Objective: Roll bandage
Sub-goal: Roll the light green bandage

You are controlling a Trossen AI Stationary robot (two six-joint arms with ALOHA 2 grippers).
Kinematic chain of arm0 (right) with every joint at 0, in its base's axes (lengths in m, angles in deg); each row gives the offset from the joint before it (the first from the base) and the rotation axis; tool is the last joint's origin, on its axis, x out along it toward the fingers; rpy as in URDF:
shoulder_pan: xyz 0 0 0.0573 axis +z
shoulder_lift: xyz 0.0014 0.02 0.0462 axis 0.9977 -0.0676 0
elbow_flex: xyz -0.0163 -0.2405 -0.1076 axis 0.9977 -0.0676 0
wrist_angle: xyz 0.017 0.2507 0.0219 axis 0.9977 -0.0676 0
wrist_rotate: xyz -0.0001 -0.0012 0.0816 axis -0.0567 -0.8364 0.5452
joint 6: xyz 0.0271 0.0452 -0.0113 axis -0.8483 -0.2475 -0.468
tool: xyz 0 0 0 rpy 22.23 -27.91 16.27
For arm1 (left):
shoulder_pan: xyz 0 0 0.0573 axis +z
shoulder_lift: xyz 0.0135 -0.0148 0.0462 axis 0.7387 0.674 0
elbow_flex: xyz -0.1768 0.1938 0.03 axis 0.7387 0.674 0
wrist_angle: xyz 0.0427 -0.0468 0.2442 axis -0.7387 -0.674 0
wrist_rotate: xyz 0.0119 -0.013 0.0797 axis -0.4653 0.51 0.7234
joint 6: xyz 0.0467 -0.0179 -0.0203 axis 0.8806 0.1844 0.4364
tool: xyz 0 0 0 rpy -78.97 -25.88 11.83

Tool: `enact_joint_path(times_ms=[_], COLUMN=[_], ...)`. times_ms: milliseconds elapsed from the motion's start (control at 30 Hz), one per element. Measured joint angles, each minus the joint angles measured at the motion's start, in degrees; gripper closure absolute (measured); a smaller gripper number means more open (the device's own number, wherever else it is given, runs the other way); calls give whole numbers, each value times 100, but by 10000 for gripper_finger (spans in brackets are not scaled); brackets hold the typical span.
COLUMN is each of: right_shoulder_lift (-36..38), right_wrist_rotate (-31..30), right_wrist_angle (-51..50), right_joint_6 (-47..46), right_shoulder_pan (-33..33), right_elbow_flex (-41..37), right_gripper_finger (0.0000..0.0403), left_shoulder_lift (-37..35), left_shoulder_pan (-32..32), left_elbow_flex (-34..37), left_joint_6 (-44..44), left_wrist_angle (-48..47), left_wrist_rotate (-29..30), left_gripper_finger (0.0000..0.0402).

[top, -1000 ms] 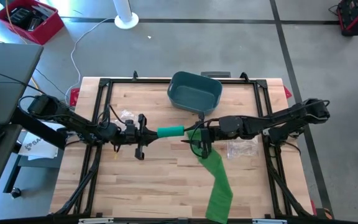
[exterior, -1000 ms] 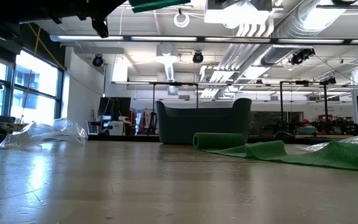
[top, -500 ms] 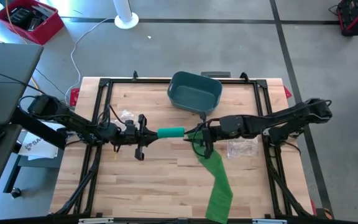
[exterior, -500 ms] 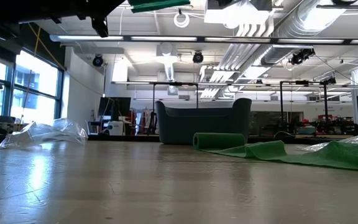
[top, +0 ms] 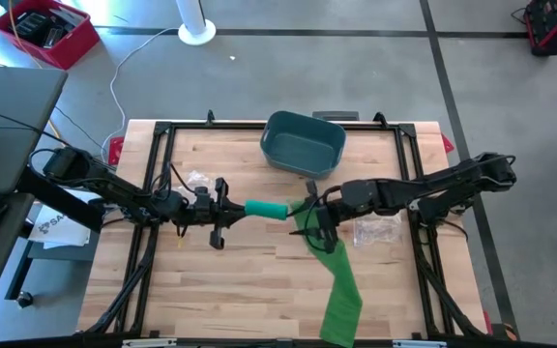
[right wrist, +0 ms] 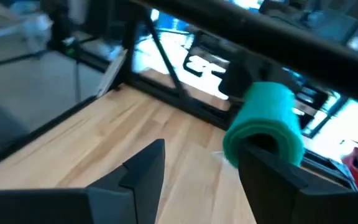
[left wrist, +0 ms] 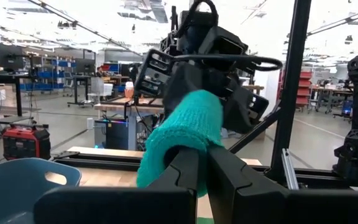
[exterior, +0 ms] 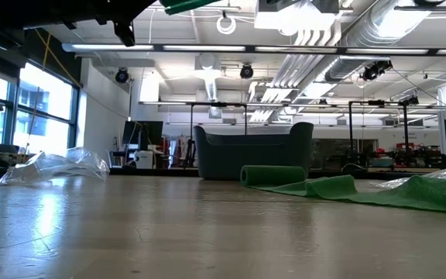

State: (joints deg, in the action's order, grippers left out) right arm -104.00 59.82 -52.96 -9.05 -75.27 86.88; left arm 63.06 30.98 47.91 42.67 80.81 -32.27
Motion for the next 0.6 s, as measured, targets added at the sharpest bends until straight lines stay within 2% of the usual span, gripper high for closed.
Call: enact_joint_path(times_ms=[100,233,433,600], right_shoulder_lift=[45,215,284,213], right_wrist_rotate=[13,-511,-955,-831], right_wrist_angle=[-120,-190,-237,-122], right_joint_6=[216,206,-93,-414], right_shoulder_pan=[26,48,44,-3], right_elbow_flex=[-2,-2,-1,-2], right_gripper_finger=[214,214,214,214], left_shoulder_lift=[0,0,0,0], left_shoulder_pan=[0,4,2,2], left_elbow_flex=[0,-2,-2,-2], left_joint_6=[0,-2,-2,-2], left_wrist_angle=[4,15,15,16], left_wrist_rotate=[2,17,11,11], left_gripper_finger=[392,392,392,392])
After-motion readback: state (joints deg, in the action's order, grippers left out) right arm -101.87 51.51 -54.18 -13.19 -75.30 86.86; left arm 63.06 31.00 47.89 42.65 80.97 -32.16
